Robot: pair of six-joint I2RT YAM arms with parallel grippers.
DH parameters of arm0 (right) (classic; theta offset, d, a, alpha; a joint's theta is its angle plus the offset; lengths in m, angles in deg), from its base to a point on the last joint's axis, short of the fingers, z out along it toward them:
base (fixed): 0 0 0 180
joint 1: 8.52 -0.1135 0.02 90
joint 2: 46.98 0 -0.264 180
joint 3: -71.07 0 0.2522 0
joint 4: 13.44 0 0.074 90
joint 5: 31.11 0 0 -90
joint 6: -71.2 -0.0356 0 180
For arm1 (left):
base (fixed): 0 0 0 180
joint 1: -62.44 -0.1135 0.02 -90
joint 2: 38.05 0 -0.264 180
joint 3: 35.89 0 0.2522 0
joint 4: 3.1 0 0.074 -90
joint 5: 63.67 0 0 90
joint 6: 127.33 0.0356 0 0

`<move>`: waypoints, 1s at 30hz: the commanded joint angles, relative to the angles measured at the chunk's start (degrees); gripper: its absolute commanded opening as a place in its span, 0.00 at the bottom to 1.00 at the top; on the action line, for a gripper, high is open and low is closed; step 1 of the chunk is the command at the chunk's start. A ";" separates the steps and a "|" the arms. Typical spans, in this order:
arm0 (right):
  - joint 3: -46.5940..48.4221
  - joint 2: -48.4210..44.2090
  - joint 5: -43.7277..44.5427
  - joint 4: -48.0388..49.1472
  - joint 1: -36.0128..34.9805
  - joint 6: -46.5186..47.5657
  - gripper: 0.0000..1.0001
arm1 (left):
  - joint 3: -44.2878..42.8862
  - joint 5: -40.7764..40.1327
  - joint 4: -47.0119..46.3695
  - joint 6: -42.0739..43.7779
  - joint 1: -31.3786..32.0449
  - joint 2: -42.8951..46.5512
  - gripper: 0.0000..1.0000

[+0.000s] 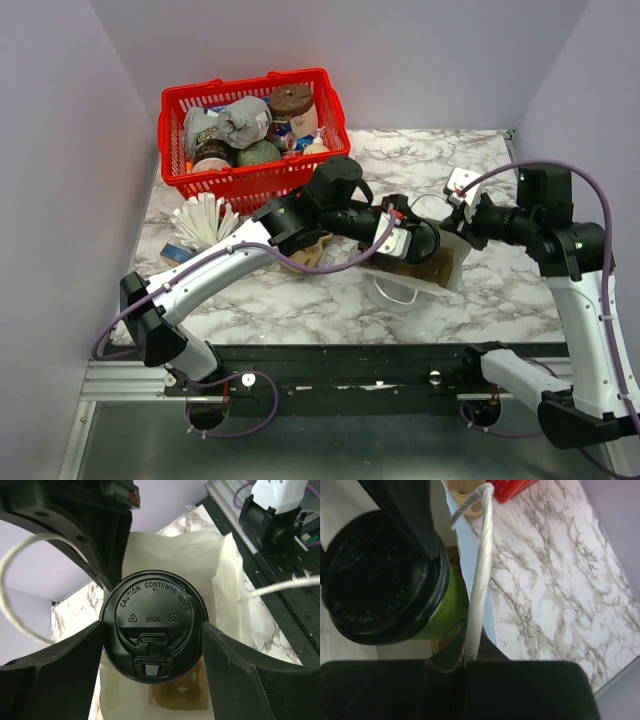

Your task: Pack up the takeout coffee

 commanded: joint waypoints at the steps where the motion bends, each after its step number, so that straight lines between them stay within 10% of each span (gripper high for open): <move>1: -1.64 -2.42 1.56 4.31 -3.00 1.02 0.01 | 1.69 -1.91 -2.04 6.49 2.05 -0.56 0.00; 30: -12.62 -11.04 10.70 12.57 -9.16 -4.43 0.01 | 11.80 -18.79 -9.26 21.78 7.24 -5.04 0.00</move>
